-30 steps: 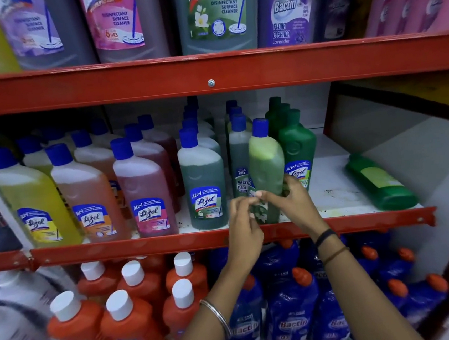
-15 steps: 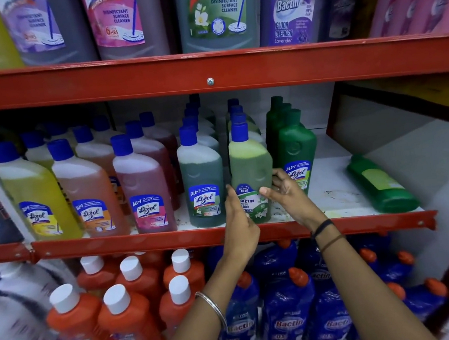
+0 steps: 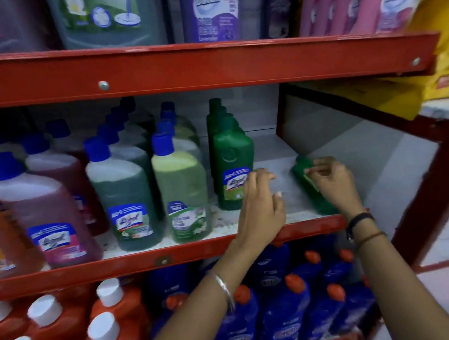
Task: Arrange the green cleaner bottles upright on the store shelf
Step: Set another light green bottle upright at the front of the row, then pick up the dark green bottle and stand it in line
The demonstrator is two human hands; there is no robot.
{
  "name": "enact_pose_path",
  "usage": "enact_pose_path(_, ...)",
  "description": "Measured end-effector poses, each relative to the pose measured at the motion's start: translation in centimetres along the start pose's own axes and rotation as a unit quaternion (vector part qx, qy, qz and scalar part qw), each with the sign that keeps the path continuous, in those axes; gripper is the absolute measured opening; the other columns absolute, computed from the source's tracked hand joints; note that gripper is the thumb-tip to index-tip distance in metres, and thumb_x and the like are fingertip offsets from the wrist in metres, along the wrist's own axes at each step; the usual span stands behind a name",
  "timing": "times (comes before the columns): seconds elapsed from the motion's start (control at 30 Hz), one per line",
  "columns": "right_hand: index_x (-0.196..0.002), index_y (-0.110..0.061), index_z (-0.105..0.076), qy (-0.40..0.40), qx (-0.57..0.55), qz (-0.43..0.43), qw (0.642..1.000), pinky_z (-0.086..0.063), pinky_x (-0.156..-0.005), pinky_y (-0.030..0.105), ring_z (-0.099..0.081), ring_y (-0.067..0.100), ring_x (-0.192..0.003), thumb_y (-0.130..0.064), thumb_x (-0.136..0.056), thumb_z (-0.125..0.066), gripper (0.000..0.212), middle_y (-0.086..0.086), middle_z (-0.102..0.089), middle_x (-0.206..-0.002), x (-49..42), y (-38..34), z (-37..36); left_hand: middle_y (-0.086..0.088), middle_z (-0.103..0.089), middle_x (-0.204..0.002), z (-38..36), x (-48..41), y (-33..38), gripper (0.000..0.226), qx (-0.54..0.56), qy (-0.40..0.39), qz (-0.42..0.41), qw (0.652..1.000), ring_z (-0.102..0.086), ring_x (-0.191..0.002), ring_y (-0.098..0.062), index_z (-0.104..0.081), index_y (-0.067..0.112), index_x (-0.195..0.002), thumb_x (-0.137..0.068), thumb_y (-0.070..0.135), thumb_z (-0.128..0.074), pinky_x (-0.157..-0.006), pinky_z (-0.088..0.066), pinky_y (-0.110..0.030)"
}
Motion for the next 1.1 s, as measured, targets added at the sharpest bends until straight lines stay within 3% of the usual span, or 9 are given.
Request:
enact_pose_path(0.17, -0.129, 0.003, -0.042, -0.116, 0.205, -0.189, 0.953, -0.040, -0.096, 0.037, -0.050, 0.039, -0.119, -0.045, -0.090, -0.048, 0.062, 0.026, -0.051, -0.133, -3.6, 5.1, 2.0, -0.021, -0.044, -0.131, -8.7, -4.2, -0.8, 0.043, 0.084, -0.176, 0.247, 0.949, -0.046, -0.119, -0.035, -0.039, 0.001, -0.124, -0.088, 0.023, -0.051, -0.100, -0.040, -0.038)
enact_pose_path(0.27, -0.129, 0.005, -0.044, -0.148, 0.153, -0.208, 0.955, -0.041, -0.093, 0.033, -0.052, 0.037, -0.118, -0.049, -0.090, -0.047, 0.067, 0.025, -0.052, -0.134, -4.3, 5.3, 1.7, -0.020, -0.049, -0.131, -11.3, -5.4, -0.7, 0.045, 0.112, -0.216, 0.341, 0.908, -0.050, -0.117, -0.034, -0.039, 0.000, -0.123, -0.090, 0.030, -0.047, -0.089, -0.041, -0.031)
enact_pose_path(0.33, -0.122, 0.007, -0.050, -0.130, 0.053, -0.219, 0.966, -0.047, -0.083, 0.024, -0.059, 0.033, -0.101, -0.042, -0.087, -0.058, 0.061, 0.023, -0.059, -0.124, -4.5, 5.4, 1.5, -0.020, -0.053, -0.128, -11.8, -6.2, -0.7, 0.043, 0.196, -0.175, 0.413, 0.872, -0.055, -0.113, -0.032, -0.043, 0.000, -0.122, -0.089, 0.026, -0.050, -0.082, -0.045, -0.030)
enact_pose_path(0.43, -0.113, 0.012, -0.055, -0.102, -0.085, -0.235, 0.963, -0.044, -0.042, 0.008, -0.057, 0.017, -0.065, -0.030, -0.083, -0.066, 0.053, 0.018, -0.061, -0.098, -4.1, 5.4, 1.5, -0.020, -0.057, -0.123, -11.5, -7.1, -0.7, 0.044, 0.331, -0.122, 0.468, 0.810, -0.060, -0.099, -0.029, -0.043, -0.001, -0.122, -0.086, 0.019, -0.058, -0.069, -0.053, -0.031)
enact_pose_path(0.6, -0.080, -0.003, -0.066, -0.100, -0.206, -0.196, 0.953, -0.050, -0.043, 0.017, -0.065, 0.010, -0.049, -0.028, -0.082, -0.067, 0.025, 0.013, -0.068, -0.076, -2.1, 4.2, 1.2, -0.009, -0.065, -0.092, -9.4, -5.7, 0.0, 0.015, 0.351, -0.101, 0.407, 0.838, -0.062, -0.073, -0.013, -0.060, 0.004, -0.096, -0.082, 0.010, -0.064, -0.055, -0.053, -0.014)
enact_pose_path(0.67, -0.091, -0.003, -0.065, -0.114, -0.274, -0.157, 0.942, -0.055, -0.050, 0.022, -0.069, 0.011, -0.057, -0.027, -0.080, -0.069, 0.027, 0.013, -0.070, -0.080, -1.0, 3.5, 0.8, -0.007, -0.065, -0.090, -8.2, -4.8, 0.3, 0.015, 0.389, -0.070, 0.382, 0.835, -0.063, -0.075, -0.015, -0.055, 0.008, -0.095, -0.082, 0.003, -0.062, -0.063, -0.055, -0.020)
enact_pose_path(0.77, -0.106, -0.009, -0.060, -0.122, -0.319, -0.088, 0.936, -0.058, -0.063, 0.026, -0.071, 0.013, -0.076, -0.037, -0.063, -0.080, 0.055, 0.010, -0.071, -0.095, 0.3, 2.2, 0.4, -0.005, -0.063, -0.094, -6.0, -3.7, 0.6, 0.027, 0.375, -0.023, 0.330, 0.866, -0.063, -0.086, -0.018, -0.049, 0.012, -0.100, -0.081, -0.004, -0.061, -0.070, -0.055, -0.023)
enact_pose_path(0.9, -0.115, -0.010, -0.053, -0.136, -0.296, 0.001, 0.945, -0.054, -0.066, 0.017, -0.066, 0.007, -0.082, -0.022, -0.070, -0.069, 0.049, 0.003, -0.066, -0.102, 1.8, -0.5, -1.5, -0.001, -0.062, -0.101, -2.3, -1.5, 0.3, 0.042, 0.312, 0.046, 0.256, 0.914, -0.061, -0.099, -0.020, -0.045, 0.027, -0.099, -0.076, -0.005, -0.062, -0.090, -0.052, -0.038)
enact_pose_path(1.1, -0.122, -0.006, -0.050, -0.197, -0.258, 0.050, 0.945, -0.055, -0.070, 0.019, -0.066, 0.007, -0.087, -0.008, -0.080, -0.067, 0.045, 0.008, -0.065, -0.107, 4.0, -3.5, -5.9, -0.007, -0.061, -0.116, 1.8, 1.9, -2.1, 0.047, 0.240, 0.145, 0.214, 0.936, -0.061, -0.106, -0.024, -0.044, 0.024, -0.110, -0.070, 0.005, -0.060, -0.093, -0.050, -0.048)
Point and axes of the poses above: each hand's wrist, its own x-axis away from the middle knuckle, its own z-axis out of the back of the hand, y = z × x, the point moved 2 cm from there along -x, towards the middle knuckle
